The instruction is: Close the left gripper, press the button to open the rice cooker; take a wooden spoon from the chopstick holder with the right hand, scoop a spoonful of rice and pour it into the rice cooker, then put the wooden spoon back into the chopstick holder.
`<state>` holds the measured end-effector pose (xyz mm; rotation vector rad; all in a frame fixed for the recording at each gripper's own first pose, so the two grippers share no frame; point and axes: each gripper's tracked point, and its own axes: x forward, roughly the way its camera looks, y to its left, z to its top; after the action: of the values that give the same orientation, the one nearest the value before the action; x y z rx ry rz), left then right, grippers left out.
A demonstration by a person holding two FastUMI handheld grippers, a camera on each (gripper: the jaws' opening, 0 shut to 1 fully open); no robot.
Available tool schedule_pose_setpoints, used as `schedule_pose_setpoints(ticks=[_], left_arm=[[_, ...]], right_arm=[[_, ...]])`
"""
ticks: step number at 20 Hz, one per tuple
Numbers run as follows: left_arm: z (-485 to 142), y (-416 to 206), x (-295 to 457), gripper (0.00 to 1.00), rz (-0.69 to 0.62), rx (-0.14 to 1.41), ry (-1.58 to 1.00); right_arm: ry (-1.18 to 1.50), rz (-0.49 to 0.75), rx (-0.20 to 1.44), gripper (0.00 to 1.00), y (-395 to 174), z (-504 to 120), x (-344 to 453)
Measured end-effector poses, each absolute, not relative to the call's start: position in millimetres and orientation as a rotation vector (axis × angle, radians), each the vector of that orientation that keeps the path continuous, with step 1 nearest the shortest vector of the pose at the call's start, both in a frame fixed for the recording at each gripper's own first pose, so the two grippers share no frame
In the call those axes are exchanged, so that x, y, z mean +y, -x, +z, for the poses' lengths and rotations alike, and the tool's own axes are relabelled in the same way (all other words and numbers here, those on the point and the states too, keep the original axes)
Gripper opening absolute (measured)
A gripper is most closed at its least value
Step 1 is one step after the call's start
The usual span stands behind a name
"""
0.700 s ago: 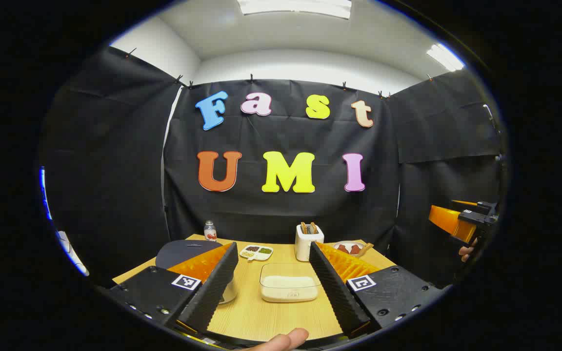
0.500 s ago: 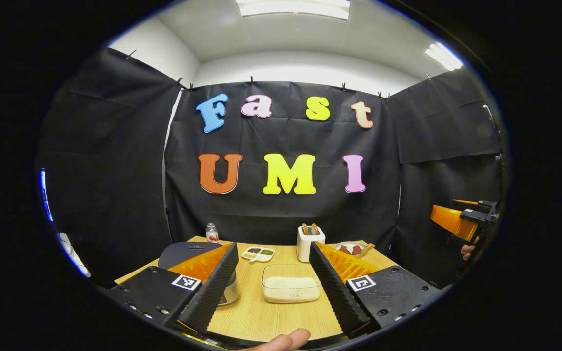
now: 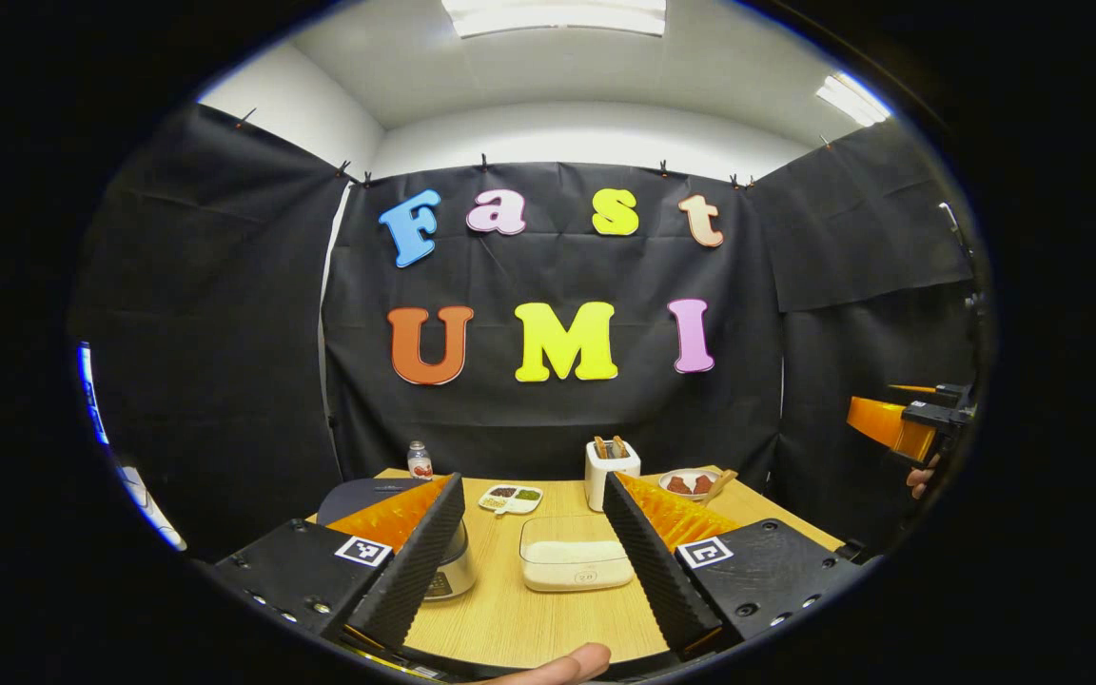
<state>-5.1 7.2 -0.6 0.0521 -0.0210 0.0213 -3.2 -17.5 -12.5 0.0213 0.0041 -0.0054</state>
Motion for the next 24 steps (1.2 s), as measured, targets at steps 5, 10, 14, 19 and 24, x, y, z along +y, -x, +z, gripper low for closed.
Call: schedule_pose_setpoints(ticks=[5,10,14,19,24], left_arm=[[-4,0,24,0.95,0.067,-0.018,-0.047],[-13,-18,49,0.95,0.084,0.01,-0.023],[-25,-35,76,0.74,0.11,0.063,-0.047],[-54,-58,109,0.33,0.168,0.185,-0.063],[-101,-83,147,0.01,0.259,0.36,-0.058]], right_arm=[[-0.024,0.0,-0.006,1.0,4,-15,-17],[-0.042,0.007,-0.001,1.0,-3,-25,-17],[-0.042,0.01,-0.002,1.0,-9,-32,-21],[-0.04,0.023,0.0,1.0,-17,-44,-23],[-0.015,0.034,0.016,0.99,-27,-63,-24]])
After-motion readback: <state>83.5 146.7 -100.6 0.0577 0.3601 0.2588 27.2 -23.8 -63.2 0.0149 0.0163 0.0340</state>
